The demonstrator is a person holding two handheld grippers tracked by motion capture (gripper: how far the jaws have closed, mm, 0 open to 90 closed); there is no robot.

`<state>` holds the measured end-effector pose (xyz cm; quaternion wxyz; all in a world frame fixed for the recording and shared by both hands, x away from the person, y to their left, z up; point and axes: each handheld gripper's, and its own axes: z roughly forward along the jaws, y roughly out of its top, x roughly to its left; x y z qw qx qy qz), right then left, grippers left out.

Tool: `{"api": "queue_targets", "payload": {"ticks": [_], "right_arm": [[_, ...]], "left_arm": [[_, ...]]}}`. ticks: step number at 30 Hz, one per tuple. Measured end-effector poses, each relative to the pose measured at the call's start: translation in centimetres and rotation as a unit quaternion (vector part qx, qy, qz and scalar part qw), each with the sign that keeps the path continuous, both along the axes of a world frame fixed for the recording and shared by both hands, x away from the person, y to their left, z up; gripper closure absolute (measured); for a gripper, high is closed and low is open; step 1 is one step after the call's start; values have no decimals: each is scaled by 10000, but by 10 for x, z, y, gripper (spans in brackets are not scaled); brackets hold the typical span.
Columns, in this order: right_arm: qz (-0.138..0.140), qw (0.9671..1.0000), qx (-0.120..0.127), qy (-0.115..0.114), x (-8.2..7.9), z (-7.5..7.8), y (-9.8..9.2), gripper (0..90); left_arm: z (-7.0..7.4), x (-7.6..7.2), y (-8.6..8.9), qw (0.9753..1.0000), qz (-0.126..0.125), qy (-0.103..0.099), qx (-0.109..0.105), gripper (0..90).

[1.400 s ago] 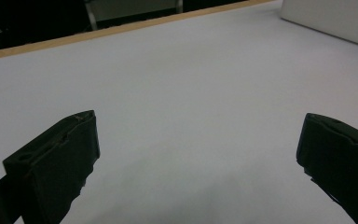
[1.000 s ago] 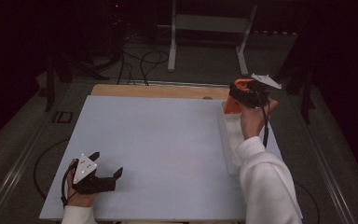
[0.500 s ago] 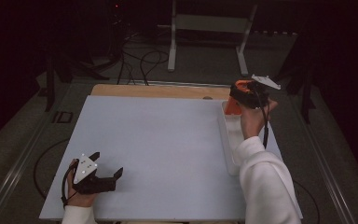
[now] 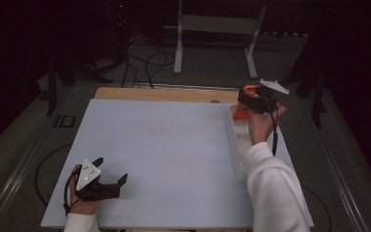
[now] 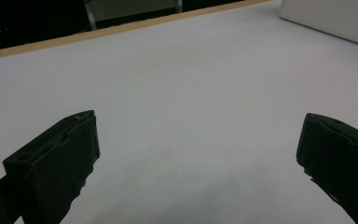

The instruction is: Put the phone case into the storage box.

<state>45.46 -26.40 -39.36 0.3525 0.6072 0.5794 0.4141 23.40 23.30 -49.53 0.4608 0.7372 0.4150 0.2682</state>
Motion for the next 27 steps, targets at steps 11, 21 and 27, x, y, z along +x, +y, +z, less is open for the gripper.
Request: {"api": "queue_targets", "payload": {"ticks": [11, 21, 27], "right_arm": [[2, 10000, -18, 76, 2, -11, 2, 164], [-35, 9999, -55, 142, 6, -17, 3, 164], [-45, 9998, -98, 174, 8, -20, 4, 163]], "left_arm": [[0, 0, 0, 10000, -6, -1, 8, 0], [0, -1, 0, 10000, -1, -19, -5, 0], [1, -1, 1, 10000, -10, -31, -17, 0]]}}
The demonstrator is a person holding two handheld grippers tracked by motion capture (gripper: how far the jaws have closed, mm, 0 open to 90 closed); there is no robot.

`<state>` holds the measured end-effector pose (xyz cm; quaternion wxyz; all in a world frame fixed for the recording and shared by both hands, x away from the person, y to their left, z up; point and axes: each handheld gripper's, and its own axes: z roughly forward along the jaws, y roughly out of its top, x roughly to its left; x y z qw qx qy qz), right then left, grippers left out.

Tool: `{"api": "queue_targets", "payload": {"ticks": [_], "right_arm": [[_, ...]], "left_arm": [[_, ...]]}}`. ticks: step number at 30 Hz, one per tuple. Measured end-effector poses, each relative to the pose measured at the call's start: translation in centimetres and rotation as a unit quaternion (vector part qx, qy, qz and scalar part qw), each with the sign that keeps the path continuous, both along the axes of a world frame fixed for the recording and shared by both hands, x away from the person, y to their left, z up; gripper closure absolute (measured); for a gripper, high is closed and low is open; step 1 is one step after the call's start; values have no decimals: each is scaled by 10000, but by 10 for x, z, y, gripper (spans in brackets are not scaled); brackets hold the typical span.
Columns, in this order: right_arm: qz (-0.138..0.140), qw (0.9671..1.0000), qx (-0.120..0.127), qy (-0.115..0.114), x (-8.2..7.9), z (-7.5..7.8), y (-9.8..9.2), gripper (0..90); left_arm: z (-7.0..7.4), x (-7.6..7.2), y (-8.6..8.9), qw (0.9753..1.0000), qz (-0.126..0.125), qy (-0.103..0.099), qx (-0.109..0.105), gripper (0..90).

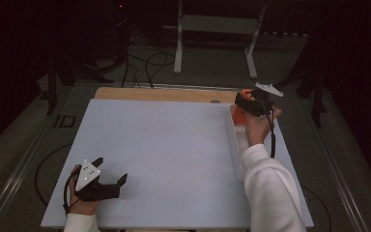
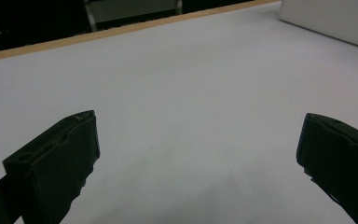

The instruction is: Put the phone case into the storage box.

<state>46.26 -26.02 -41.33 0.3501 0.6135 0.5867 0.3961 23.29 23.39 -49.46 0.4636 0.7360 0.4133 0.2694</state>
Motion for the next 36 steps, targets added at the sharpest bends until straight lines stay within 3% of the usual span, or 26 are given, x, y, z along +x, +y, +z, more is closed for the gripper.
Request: {"api": "queue_targets", "payload": {"ticks": [18, 36], "right_arm": [[7, 9997, -95, 246, 7, -10, 0, 162], [-29, 9976, -246, 654, 17, -27, 1, 159]], "left_arm": [[0, 0, 0, 10000, 7, -7, -24, 0], [0, -1, 1, 10000, 12, -20, -39, 0]]}}
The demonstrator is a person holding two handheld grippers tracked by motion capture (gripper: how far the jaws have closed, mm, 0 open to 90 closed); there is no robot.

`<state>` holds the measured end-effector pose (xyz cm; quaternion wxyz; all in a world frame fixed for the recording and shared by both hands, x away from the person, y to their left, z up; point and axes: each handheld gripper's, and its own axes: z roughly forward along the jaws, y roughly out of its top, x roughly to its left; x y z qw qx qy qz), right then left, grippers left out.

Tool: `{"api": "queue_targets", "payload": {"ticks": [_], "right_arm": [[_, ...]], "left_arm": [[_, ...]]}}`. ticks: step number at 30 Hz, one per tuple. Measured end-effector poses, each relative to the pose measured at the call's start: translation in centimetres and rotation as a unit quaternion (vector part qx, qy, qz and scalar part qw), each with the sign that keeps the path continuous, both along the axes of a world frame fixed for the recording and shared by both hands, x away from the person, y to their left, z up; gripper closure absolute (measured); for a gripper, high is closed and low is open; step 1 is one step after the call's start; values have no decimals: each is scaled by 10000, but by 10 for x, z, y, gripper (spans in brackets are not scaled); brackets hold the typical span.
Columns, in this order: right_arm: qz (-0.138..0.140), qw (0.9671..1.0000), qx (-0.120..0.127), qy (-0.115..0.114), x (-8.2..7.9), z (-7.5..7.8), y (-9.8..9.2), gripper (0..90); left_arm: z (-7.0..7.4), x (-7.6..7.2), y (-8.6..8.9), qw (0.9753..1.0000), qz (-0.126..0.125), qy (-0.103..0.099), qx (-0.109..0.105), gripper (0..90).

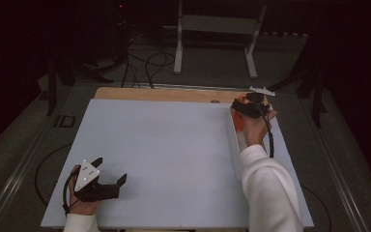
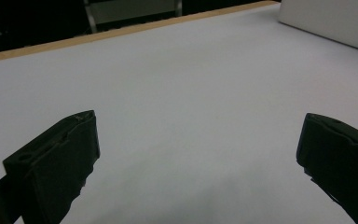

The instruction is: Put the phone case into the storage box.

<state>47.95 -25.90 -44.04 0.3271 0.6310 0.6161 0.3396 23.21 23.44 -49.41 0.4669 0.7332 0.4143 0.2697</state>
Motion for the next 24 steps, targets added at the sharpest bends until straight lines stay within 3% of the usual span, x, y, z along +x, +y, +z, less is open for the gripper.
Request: {"api": "queue_targets", "payload": {"ticks": [15, 24], "right_arm": [[239, 9995, -222, -14, 2, -4, 7, 152], [157, 9998, -142, -28, 2, -3, 5, 149]], "left_arm": [[0, 0, 0, 10000, 0, 10, 16, 0], [0, 0, 0, 10000, 1, 7, 16, 0]]}}
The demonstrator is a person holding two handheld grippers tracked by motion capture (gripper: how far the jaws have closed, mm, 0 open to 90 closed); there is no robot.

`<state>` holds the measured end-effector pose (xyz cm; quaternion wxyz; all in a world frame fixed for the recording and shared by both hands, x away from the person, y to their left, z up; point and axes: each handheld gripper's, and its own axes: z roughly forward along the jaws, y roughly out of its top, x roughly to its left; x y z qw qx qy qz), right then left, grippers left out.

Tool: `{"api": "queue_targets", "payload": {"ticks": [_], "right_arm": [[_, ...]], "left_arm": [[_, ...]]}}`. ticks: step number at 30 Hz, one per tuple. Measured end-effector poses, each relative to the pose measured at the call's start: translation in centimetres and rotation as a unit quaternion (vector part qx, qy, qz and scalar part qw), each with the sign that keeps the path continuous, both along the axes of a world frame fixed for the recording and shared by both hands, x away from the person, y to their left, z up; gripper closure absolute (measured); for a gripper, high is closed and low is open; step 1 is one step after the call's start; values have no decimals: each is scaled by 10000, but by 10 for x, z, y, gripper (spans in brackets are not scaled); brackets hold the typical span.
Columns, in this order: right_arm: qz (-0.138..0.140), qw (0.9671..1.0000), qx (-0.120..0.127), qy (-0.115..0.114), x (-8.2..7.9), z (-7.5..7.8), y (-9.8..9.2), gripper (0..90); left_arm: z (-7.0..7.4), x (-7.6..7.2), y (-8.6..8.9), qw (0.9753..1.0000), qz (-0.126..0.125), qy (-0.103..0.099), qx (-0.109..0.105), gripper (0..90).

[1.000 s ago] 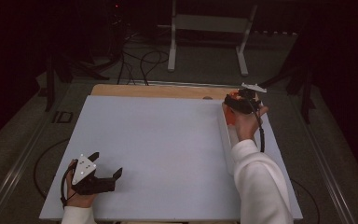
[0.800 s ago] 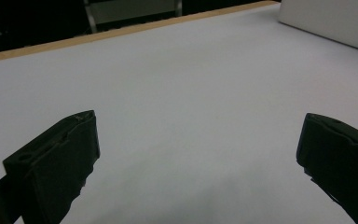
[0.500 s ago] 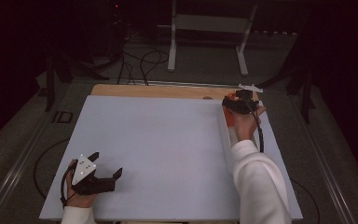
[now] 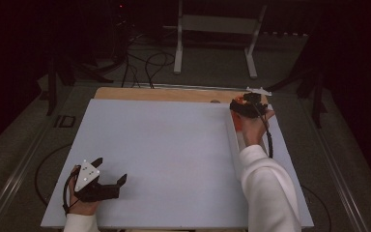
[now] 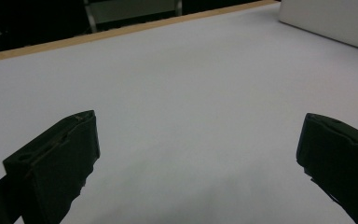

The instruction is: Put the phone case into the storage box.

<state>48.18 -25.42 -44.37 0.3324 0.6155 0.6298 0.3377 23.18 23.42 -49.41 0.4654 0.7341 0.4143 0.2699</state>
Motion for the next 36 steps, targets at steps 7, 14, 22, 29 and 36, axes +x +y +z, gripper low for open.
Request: {"api": "queue_targets", "payload": {"ticks": [7, 14, 22, 29, 36], "right_arm": [[50, 9999, 109, -69, -1, 1, 0, 125], [126, 9995, 40, -287, -3, 6, 2, 84], [67, 9993, 59, -355, -5, 9, 0, 82], [107, 9993, 90, -338, -8, 10, 0, 83], [232, 9992, 226, -246, -12, 7, 0, 83]], "left_arm": [[0, 0, 0, 10000, -3, 4, 6, 0], [0, 0, 0, 10000, -10, 2, 1, 0], [0, 0, 0, 10000, -6, -3, 6, 0], [0, 0, -1, 10000, -21, 8, 20, 0], [0, 0, -1, 10000, -25, 12, 11, 0]]}}
